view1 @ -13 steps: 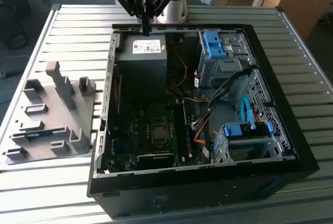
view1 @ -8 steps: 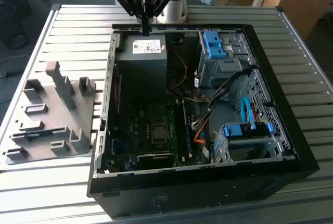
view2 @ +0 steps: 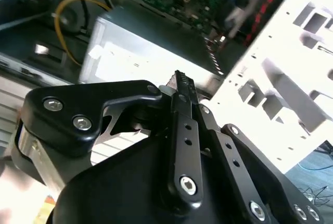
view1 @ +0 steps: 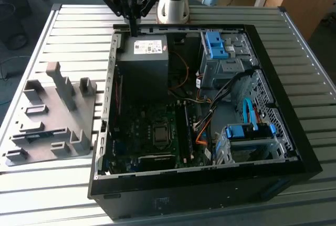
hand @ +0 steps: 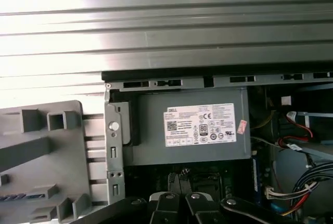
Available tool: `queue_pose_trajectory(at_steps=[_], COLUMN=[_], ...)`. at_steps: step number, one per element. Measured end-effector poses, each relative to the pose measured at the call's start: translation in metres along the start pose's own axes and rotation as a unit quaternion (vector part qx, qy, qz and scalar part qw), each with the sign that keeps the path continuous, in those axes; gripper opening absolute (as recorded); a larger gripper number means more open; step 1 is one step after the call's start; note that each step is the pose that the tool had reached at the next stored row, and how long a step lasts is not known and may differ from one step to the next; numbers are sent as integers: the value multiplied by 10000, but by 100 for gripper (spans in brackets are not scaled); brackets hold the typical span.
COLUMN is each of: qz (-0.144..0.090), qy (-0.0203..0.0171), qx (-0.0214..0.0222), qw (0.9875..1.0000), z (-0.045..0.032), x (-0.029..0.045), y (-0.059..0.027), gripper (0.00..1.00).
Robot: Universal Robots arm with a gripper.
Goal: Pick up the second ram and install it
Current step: 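Reach for the second ram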
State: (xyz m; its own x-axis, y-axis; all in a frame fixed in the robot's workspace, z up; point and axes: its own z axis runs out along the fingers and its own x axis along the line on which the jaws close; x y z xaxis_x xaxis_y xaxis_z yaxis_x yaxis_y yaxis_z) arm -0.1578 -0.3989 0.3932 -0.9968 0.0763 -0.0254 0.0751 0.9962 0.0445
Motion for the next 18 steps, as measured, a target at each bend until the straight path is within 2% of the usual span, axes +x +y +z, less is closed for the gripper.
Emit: queue_pose_trajectory(at_steps=[3, 18], qz=[1, 0], qy=[-1, -3], qx=[0, 0], qw=[10000, 10000], z=[-3, -13], x=[132, 534], y=[-10, -40], gripper=[10, 10])
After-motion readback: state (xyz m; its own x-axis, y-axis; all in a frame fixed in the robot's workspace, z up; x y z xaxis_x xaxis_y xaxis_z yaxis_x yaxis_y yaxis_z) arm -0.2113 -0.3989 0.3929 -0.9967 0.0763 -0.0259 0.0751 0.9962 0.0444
